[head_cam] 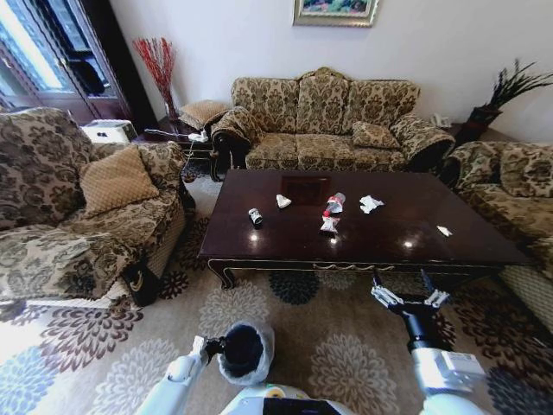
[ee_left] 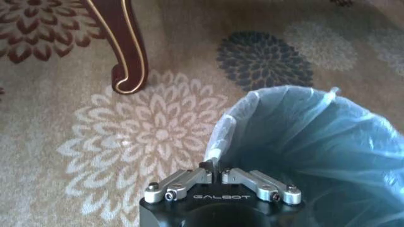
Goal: Move to the front of the table and place the trash on the table into the trash bin.
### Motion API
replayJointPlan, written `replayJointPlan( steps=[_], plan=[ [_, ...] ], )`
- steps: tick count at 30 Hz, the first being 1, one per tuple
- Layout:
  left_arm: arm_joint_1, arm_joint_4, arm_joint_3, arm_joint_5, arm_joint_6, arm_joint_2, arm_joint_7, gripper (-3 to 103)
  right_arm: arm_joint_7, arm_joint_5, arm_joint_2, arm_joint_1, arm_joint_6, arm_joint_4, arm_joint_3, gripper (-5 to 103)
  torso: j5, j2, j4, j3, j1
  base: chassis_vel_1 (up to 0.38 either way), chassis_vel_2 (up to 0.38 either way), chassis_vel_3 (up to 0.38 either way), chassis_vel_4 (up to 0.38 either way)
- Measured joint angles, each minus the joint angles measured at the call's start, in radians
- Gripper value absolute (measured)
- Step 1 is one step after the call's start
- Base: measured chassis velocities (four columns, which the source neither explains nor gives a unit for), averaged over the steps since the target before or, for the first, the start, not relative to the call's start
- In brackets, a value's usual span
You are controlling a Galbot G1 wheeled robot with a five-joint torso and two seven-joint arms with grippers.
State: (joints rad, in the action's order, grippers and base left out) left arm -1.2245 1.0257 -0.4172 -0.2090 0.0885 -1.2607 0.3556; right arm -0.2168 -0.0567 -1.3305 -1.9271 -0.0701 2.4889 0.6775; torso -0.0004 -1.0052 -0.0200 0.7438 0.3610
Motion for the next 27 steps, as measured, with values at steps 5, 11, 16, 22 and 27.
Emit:
replayJointPlan(
  steps=[5, 11, 16, 22, 27],
  plan=[
    [-0.028, 0.040, -0.037, 0.000, -0.032, 0.013, 0.013, 2, 0.000, 0.003, 0.004, 0.004, 0.000, -0.001, -0.007, 100, -0.0002, 0.000, -0.0002, 0.000, 0.000, 0.000, 0.000, 0.000, 0.000],
    [-0.073, 0.130, -0.085, -0.012, -0.058, 0.033, 0.017, 2, 0.000, 0.001, 0.010, 0.013, -0.003, -0.002, -0.009, 100, 0.0003, 0.000, -0.0004, 0.000, 0.000, 0.000, 0.000, 0.000, 0.000],
    [-0.132, 0.309, -0.144, -0.066, -0.055, 0.061, 0.012, 2, 0.000, -0.004, 0.020, 0.033, -0.012, -0.008, -0.019, 100, 0.0002, 0.000, -0.0002, 0.000, 0.000, 0.000, 0.000, 0.000, 0.000],
    [-0.231, 0.569, -0.238, -0.090, 0.007, 0.065, -0.023, 2, 0.000, -0.006, 0.025, 0.043, -0.014, -0.013, -0.026, 100, 0.0001, 0.000, -0.0001, 0.000, 0.000, 0.000, 0.000, 0.000, 0.000],
    [-0.324, 0.733, -0.319, -0.087, 0.053, 0.082, 0.007, 2, 0.000, -0.010, 0.033, 0.055, -0.017, -0.026, -0.025, 100, 0.0004, 0.000, -0.0004, 0.000, 0.000, 0.000, 0.000, 0.000, 0.000]
  ],
)
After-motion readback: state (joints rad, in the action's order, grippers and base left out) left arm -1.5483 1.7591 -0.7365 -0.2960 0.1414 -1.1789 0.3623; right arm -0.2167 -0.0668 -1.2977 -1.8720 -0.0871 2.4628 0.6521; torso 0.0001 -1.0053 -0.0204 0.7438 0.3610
